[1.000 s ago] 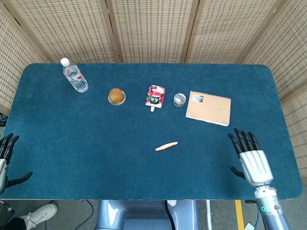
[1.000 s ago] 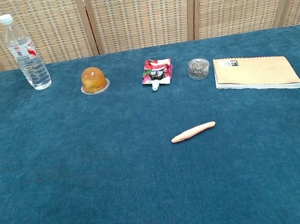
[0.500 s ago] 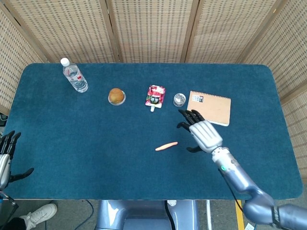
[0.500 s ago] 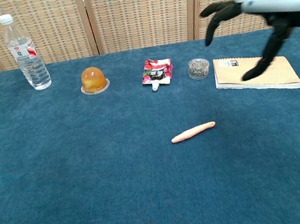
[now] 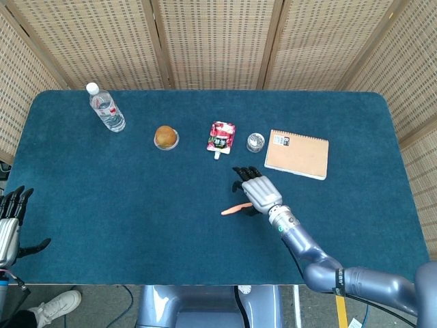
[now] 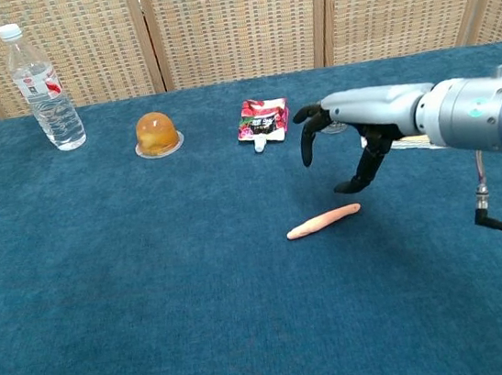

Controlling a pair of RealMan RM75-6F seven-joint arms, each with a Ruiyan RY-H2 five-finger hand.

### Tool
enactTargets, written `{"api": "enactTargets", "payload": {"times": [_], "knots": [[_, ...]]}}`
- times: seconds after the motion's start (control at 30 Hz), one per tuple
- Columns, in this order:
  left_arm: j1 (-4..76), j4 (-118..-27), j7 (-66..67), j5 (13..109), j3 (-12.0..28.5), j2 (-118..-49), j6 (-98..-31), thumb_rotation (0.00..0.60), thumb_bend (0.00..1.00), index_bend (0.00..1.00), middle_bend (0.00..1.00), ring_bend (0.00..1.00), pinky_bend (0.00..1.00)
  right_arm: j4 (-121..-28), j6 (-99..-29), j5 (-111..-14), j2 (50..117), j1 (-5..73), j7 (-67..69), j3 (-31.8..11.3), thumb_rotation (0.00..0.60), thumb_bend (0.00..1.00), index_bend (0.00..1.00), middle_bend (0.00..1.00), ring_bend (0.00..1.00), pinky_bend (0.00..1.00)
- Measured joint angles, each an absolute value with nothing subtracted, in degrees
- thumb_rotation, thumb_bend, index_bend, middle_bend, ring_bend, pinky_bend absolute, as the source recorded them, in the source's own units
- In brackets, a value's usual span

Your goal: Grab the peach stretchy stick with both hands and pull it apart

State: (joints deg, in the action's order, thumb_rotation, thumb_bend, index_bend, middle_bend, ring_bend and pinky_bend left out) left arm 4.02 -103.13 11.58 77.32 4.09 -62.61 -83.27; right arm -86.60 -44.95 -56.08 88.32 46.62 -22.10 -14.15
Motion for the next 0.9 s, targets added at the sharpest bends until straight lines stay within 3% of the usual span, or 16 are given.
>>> {"api": "enactTargets", "payload": {"times": [0.27,0.9], "knots": [[4.21,-103.08,11.78,77.15,3.99,-62.72,-83.04,0.6,0.0,0.0,0.0,0.0,0.0,-82.7,-45.61,-54.79,91.27,47.45,-22.18,-12.16,0.6,0.43,0.45,0.11,0.0,0.0],[4.54,-102.87,12.31,76.7,3.89,-62.98,-82.74,0.6,0.0,0.0,0.0,0.0,0.0,-76.09,-45.56,-54.37,96.98,48.44,-20.42,-10.4,0.6,0.47,0.47,0.12,0.0,0.0]]}}
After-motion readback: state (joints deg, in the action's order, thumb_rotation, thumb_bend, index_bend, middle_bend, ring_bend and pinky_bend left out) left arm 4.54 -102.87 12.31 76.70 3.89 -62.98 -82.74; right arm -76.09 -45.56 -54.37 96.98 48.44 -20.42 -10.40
